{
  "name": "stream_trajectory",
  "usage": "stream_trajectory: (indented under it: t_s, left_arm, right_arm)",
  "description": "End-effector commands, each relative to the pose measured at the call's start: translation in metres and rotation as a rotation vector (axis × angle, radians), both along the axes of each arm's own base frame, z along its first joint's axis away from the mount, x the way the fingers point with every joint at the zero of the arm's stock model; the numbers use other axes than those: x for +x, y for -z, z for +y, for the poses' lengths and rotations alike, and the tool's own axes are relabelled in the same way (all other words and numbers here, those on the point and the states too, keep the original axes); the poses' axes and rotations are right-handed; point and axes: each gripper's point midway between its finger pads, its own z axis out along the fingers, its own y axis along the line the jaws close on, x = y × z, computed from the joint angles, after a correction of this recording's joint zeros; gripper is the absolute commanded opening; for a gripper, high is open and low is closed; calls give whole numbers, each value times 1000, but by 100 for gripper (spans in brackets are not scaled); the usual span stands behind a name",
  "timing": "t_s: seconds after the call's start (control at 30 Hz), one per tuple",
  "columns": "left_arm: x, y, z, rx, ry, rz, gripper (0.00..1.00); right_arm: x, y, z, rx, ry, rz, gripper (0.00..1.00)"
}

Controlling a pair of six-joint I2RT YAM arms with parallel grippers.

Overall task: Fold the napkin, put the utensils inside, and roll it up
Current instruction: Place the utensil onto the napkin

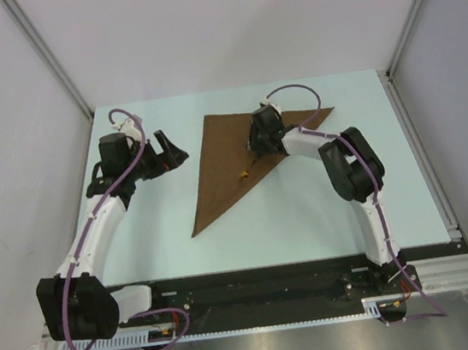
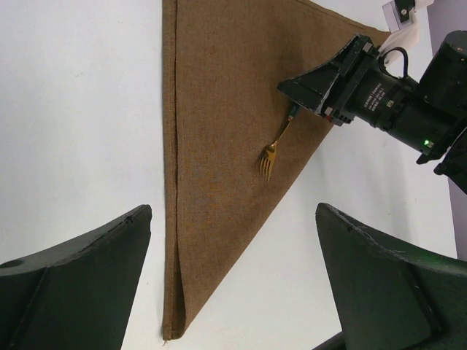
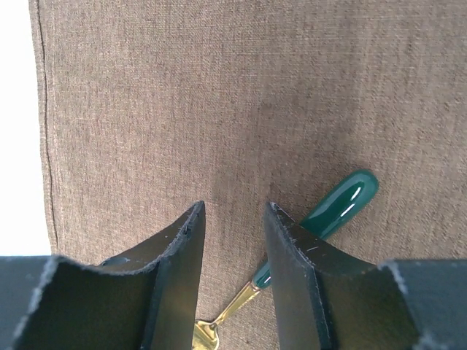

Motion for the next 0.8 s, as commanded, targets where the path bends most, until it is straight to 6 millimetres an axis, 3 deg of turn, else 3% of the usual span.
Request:
stream_trajectory:
  t_s: [0.0, 0.43, 0.77]
  left_arm:
    - [-1, -7, -5, -2, 29, -29, 100]
    - [-1, -6, -6, -4, 31, -27, 99]
    - [0, -2, -7, -2, 32, -16, 99]
  right_arm:
    - [-12, -4, -21, -50, 33, 3, 43]
    - [-25, -10, -38, -92, 35, -10, 44]
    - [-35, -38, 6, -52, -128, -120, 45]
